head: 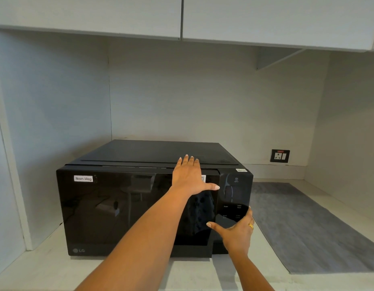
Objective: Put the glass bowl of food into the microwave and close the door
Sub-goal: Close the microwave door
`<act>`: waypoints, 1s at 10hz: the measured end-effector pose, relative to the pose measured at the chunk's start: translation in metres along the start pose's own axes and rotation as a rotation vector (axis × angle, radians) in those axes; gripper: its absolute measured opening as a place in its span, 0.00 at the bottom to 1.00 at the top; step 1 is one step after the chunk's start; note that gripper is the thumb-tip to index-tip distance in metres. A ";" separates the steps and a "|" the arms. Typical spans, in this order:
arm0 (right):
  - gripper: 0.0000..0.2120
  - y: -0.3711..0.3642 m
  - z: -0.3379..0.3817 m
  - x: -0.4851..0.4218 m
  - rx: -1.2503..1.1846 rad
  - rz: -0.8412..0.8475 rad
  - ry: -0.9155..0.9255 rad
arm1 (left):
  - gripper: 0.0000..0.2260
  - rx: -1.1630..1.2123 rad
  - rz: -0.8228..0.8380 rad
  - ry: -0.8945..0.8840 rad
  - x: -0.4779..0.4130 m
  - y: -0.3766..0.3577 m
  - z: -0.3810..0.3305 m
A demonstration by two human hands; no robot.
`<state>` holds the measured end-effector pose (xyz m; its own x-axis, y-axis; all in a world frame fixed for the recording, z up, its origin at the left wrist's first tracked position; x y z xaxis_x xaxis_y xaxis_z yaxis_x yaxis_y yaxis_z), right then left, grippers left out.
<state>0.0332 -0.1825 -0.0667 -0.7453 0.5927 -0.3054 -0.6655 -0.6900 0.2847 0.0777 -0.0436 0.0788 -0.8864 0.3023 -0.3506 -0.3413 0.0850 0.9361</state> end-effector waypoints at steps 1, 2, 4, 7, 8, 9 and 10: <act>0.57 0.000 0.000 0.000 0.006 -0.022 -0.001 | 0.49 -0.002 -0.002 0.006 -0.001 0.000 0.000; 0.56 -0.001 0.003 0.000 0.003 -0.049 0.000 | 0.50 -0.005 -0.001 0.015 -0.003 -0.001 0.000; 0.55 -0.001 -0.001 -0.001 0.014 -0.072 0.011 | 0.49 -0.016 -0.007 0.014 -0.005 -0.002 0.001; 0.56 -0.001 0.001 0.002 0.049 -0.038 0.016 | 0.48 -0.002 -0.012 0.004 -0.004 -0.002 0.001; 0.58 0.001 0.003 0.003 0.075 -0.007 0.007 | 0.47 0.007 -0.011 -0.021 -0.001 0.000 0.001; 0.58 0.003 0.011 0.004 0.131 0.013 0.012 | 0.43 0.041 -0.023 -0.029 0.004 0.003 0.004; 0.53 0.008 0.024 0.006 0.156 -0.039 0.099 | 0.38 0.105 -0.083 0.014 0.011 0.002 0.010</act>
<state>0.0224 -0.1745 -0.0440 -0.7162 0.5688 -0.4045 -0.6979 -0.5899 0.4061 0.0703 -0.0305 0.0773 -0.8609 0.2771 -0.4267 -0.3798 0.2080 0.9014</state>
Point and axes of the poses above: each hand's wrist, its own x-axis away from the middle knuckle, its own y-axis out of the back of the hand, z = x × y, the point moved 3 cm from there along -x, towards the middle knuckle
